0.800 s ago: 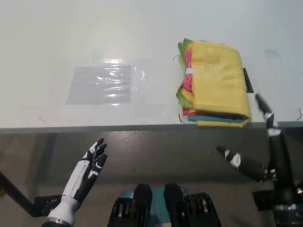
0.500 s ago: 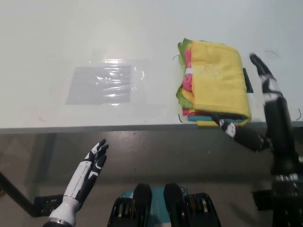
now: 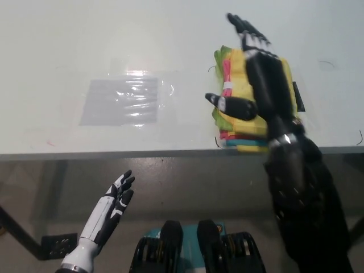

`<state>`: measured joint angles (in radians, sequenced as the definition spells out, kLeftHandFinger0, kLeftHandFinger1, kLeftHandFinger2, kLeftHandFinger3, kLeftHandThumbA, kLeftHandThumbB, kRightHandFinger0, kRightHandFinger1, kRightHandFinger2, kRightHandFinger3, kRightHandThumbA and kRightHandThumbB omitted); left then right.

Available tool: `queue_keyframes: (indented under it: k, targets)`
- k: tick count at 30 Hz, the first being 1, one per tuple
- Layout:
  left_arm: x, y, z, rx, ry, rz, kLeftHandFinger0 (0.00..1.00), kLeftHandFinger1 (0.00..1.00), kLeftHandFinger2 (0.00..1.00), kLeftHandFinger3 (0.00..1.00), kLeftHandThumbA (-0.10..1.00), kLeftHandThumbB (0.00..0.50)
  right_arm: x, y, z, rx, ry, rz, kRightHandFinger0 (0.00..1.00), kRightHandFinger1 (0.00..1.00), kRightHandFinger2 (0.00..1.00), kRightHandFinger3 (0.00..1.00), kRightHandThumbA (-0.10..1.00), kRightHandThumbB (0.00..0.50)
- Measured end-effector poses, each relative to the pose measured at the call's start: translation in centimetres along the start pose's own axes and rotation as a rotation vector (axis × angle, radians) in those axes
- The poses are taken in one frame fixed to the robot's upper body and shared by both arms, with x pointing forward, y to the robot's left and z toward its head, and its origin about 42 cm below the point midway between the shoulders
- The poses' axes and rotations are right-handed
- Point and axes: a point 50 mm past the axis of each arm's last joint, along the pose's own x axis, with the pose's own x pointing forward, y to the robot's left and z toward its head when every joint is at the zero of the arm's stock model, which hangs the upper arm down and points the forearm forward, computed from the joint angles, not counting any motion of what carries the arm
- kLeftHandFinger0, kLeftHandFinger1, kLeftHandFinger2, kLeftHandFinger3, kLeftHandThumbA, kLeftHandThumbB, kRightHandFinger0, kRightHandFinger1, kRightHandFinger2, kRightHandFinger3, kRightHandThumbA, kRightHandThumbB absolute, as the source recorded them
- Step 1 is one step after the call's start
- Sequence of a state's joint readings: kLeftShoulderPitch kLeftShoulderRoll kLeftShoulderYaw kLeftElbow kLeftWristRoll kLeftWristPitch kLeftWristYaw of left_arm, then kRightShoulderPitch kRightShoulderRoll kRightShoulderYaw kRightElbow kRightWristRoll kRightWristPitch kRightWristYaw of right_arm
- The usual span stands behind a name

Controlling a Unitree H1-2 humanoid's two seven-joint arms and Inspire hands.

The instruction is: A stack of folded microfibre clothes with a single fold is kept infront of the robot. the robot uses its right hand to grab one end of the clothes and pulla it away from the other end to unfold

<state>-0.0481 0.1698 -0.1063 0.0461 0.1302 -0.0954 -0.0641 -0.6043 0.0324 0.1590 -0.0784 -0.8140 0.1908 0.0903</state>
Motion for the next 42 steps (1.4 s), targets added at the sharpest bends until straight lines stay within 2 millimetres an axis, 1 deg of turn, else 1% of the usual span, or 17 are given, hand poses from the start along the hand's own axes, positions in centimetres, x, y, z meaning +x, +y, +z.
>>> queue_keyframes:
  k: [1,2,4,5,6,9,12,14,15,19,21,24,29,34,37,39,42]
  targets:
    - [0.0,0.0,0.0,0.006,0.0,-0.002,1.0,1.0,1.0,1.0,0.97,0.215,1.2,0.6,-0.2,-0.028,0.038,0.028,1.0,1.0,1.0,1.0,1.0,0.324]
    - [-0.1,0.0,0.0,0.01,0.0,-0.003,1.0,1.0,1.0,1.0,0.97,0.207,1.9,1.0,-0.5,-0.046,0.065,0.047,1.0,1.0,1.0,1.0,1.0,0.315]
    - [-0.1,0.0,0.0,0.02,-0.005,-0.007,1.0,1.0,1.0,1.0,0.97,0.206,3.4,1.5,-0.9,-0.082,0.111,0.075,1.0,1.0,1.0,1.0,1.0,0.324]
    - [-0.1,0.1,0.0,0.022,-0.006,-0.008,1.0,1.0,1.0,1.0,0.97,0.206,3.7,1.8,-1.1,-0.092,0.126,0.087,1.0,1.0,1.0,1.0,1.0,0.316]
    - [-0.1,0.1,0.0,0.027,-0.009,-0.011,1.0,1.0,1.0,1.0,0.97,0.205,4.7,2.2,-1.6,-0.117,0.167,0.108,1.0,1.0,1.0,1.0,1.0,0.316]
    - [-0.1,0.1,0.0,0.032,-0.013,-0.014,1.0,1.0,1.0,1.0,0.96,0.198,6.1,2.9,-2.9,-0.159,0.243,0.153,1.0,1.0,1.0,1.0,1.0,0.32]
    - [-0.3,0.1,0.0,0.032,-0.014,-0.018,1.0,1.0,1.0,1.0,0.95,0.19,6.8,3.5,-4.7,-0.197,0.312,0.187,1.0,1.0,1.0,1.0,1.0,0.331]
    - [-0.3,0.1,-0.1,0.032,-0.013,-0.018,1.0,1.0,1.0,1.0,0.95,0.199,6.9,3.7,-5.5,-0.211,0.346,0.2,1.0,1.0,1.0,1.0,1.0,0.336]
    - [-0.4,0.1,-0.1,0.032,-0.012,-0.019,1.0,1.0,1.0,1.0,0.95,0.2,7.0,3.8,-6.4,-0.228,0.38,0.211,1.0,1.0,1.0,1.0,1.0,0.337]
    - [-0.5,0.1,-0.2,0.033,-0.01,-0.021,1.0,1.0,1.0,1.0,0.95,0.208,6.8,3.5,-8.6,-0.267,0.453,0.212,1.0,1.0,1.0,1.0,1.0,0.349]
    - [-0.5,0.1,-0.2,0.033,-0.012,-0.021,1.0,1.0,1.0,1.0,0.95,0.207,6.7,3.4,-9.4,-0.27,0.483,0.207,1.0,1.0,1.0,1.0,1.0,0.35]
    - [-0.5,0.1,-0.2,0.034,-0.012,-0.022,1.0,1.0,1.0,1.0,0.95,0.202,6.6,3.4,-10.1,-0.264,0.513,0.211,1.0,1.0,1.0,1.0,1.0,0.369]
    - [-0.5,0.2,-0.2,0.04,-0.012,-0.024,1.0,1.0,1.0,1.0,0.95,0.202,6.0,4.2,-11.6,-0.213,0.592,0.239,1.0,1.0,1.0,1.0,1.0,0.4]
    - [-0.5,0.4,-0.2,0.048,-0.012,-0.028,1.0,1.0,1.0,1.0,0.95,0.196,5.3,5.8,-12.4,-0.161,0.653,0.265,1.0,1.0,1.0,1.0,1.0,0.404]
    - [-0.5,0.3,-0.2,0.05,-0.012,-0.031,1.0,1.0,1.0,1.0,0.94,0.196,5.2,6.4,-12.2,-0.12,0.661,0.248,1.0,1.0,1.0,1.0,1.0,0.413]
    - [-0.5,0.3,-0.2,0.052,-0.012,-0.033,1.0,1.0,1.0,1.0,0.94,0.199,5.2,6.5,-12.0,-0.097,0.662,0.234,1.0,1.0,1.0,1.0,1.0,0.407]
    - [-0.5,0.3,-0.2,0.053,-0.012,-0.035,1.0,1.0,1.0,1.0,0.94,0.196,5.6,6.0,-11.5,-0.053,0.649,0.205,1.0,1.0,1.0,1.0,1.0,0.394]
